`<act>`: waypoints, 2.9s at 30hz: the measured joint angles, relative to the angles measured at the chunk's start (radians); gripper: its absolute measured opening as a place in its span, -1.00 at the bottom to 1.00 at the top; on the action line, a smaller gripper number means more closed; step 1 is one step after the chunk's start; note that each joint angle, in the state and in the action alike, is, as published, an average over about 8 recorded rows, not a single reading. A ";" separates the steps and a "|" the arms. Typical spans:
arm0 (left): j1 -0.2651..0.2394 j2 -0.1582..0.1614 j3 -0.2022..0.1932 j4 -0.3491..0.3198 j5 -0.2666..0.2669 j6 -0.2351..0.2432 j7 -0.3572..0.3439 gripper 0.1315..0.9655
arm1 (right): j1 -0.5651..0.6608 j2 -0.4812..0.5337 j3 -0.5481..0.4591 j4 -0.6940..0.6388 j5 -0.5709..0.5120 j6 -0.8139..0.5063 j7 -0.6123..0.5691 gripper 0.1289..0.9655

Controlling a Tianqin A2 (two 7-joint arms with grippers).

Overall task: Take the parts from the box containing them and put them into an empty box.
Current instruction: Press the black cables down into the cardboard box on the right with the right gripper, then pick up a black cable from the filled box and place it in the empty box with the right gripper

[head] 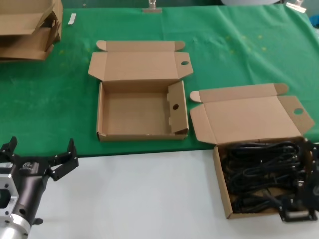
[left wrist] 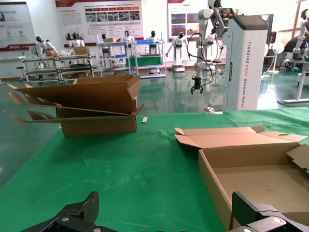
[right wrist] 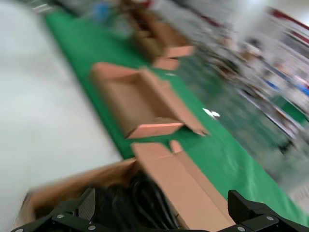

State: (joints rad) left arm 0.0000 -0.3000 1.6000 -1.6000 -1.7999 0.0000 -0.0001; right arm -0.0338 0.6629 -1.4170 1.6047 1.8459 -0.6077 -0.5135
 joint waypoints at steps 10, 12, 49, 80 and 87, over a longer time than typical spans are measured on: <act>0.000 0.000 0.000 0.000 0.000 0.000 0.000 1.00 | 0.100 0.142 -0.048 -0.078 -0.032 -0.181 -0.311 1.00; 0.000 0.000 0.000 0.000 0.000 0.000 0.000 1.00 | 0.140 0.144 -0.073 -0.104 -0.051 -0.182 -0.345 1.00; 0.000 0.000 0.000 0.000 0.000 0.000 -0.001 1.00 | 0.432 0.083 -0.319 -0.336 -0.172 -0.125 -0.469 0.73; 0.000 0.000 0.000 0.000 0.000 0.000 0.000 1.00 | 0.447 0.069 -0.324 -0.430 -0.144 -0.139 -0.526 -0.57; 0.000 0.000 0.000 0.000 0.000 0.000 0.000 1.00 | 0.436 0.068 -0.324 -0.421 -0.144 -0.133 -0.520 -0.78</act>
State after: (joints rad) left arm 0.0000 -0.3000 1.6001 -1.6000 -1.7997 0.0000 -0.0003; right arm 0.4024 0.7306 -1.7408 1.1834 1.7016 -0.7408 -1.0332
